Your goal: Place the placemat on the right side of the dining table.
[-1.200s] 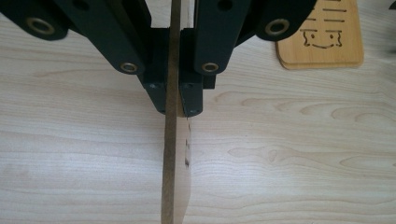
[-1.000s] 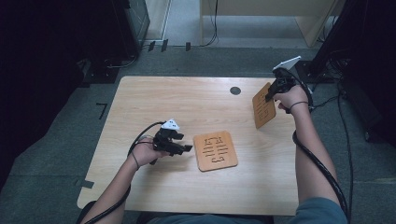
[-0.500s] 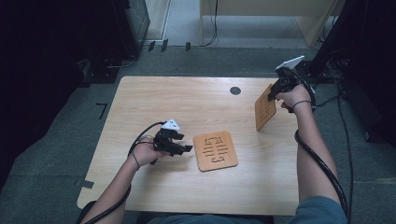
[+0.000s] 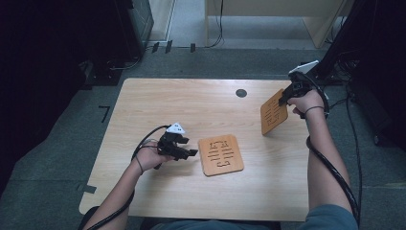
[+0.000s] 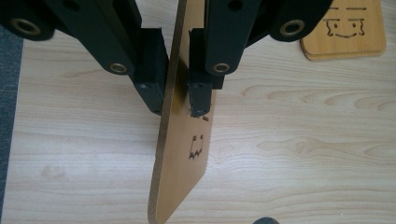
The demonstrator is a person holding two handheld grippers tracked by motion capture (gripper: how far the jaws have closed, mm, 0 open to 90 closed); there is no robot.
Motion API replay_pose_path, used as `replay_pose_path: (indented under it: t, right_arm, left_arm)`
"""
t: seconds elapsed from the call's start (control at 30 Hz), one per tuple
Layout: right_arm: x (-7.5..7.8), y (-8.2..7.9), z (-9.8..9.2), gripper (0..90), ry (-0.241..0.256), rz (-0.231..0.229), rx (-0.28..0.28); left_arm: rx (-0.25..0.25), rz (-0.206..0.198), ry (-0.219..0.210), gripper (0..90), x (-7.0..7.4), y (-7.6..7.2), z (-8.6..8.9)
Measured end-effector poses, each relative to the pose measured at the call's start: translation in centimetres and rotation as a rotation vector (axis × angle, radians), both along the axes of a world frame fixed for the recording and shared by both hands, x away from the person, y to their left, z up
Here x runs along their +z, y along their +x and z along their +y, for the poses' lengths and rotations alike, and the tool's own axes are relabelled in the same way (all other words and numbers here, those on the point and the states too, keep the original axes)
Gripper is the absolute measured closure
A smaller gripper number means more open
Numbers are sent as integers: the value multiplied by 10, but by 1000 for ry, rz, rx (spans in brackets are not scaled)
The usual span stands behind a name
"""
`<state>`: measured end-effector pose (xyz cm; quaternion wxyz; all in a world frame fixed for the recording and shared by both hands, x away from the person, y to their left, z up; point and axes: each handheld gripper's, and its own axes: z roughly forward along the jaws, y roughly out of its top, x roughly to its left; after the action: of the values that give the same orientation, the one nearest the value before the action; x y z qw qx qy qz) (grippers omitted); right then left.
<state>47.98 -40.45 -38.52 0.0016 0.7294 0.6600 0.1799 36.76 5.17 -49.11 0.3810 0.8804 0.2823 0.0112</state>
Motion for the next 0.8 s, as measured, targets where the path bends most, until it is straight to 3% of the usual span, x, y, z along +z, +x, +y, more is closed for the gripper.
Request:
replay_pose_path:
  t: [0.8]
  right_arm:
    - [-24, -13, -22, 748, 50, -8, -68]
  left_arm:
    - [0, -4, 2, 292, -1, 0, 0]
